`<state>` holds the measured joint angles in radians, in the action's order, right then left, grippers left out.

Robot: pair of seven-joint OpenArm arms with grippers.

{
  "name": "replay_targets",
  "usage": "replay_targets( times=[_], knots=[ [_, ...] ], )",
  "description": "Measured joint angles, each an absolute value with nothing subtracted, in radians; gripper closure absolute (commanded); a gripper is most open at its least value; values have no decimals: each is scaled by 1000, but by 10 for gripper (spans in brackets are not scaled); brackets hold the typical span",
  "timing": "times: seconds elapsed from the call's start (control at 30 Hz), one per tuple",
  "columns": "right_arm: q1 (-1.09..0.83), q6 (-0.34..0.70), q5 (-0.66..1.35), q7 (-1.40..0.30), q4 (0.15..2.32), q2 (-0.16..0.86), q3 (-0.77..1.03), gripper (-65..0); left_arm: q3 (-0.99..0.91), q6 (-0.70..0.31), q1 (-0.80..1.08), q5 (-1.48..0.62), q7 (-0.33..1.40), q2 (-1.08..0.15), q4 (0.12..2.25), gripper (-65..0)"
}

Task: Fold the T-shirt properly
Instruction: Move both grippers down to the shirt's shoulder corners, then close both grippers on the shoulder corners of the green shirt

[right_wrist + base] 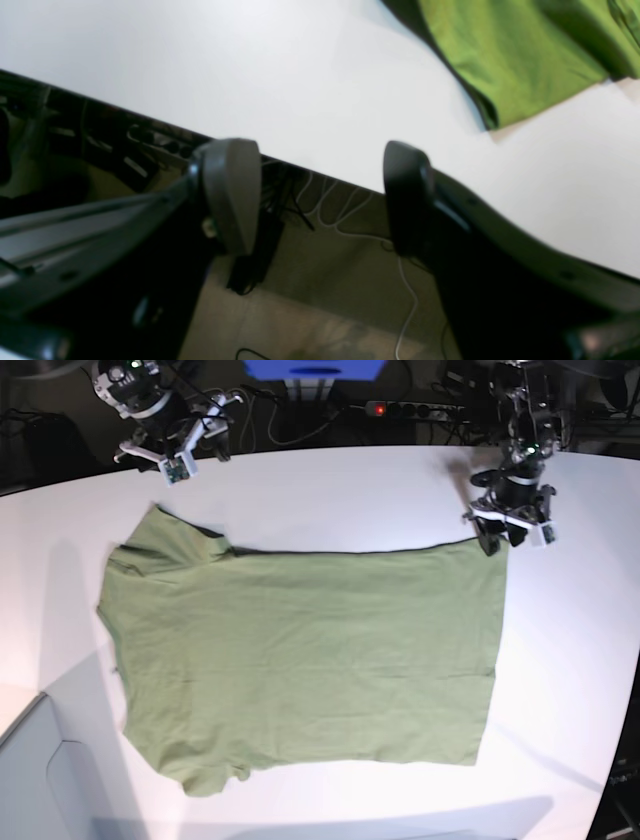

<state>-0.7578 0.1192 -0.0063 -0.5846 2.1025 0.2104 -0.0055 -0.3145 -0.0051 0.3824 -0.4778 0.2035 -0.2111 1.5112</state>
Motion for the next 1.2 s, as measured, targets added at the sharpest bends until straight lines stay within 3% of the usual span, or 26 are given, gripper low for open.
replay_targets(
  times=[0.2, 0.3, 0.43, 0.77, 1.2],
  knots=[
    [-755, 119, -6, -584, 2102, 210, -7, -372, -316, -4, 380, -479, 202, -216, 1497, -282],
    [-754, 119, -6, -584, 2102, 210, -7, -378, -316, -4, 383, -479, 202, -216, 1497, -186],
    [-727, 119, -6, -588, 2102, 208, -6, -379, -316, -4, 382, -480, 209, -216, 1494, 0],
    [-585, 120, -2, -587, 2069, 207, 64, -380, -320, -4, 388, -490, 208, -215, 1496, 0],
    [-482, 127, -6, -582, 1827, 213, 179, -380, -322, -4, 410, -486, 217, -211, 1520, 0]
  ],
)
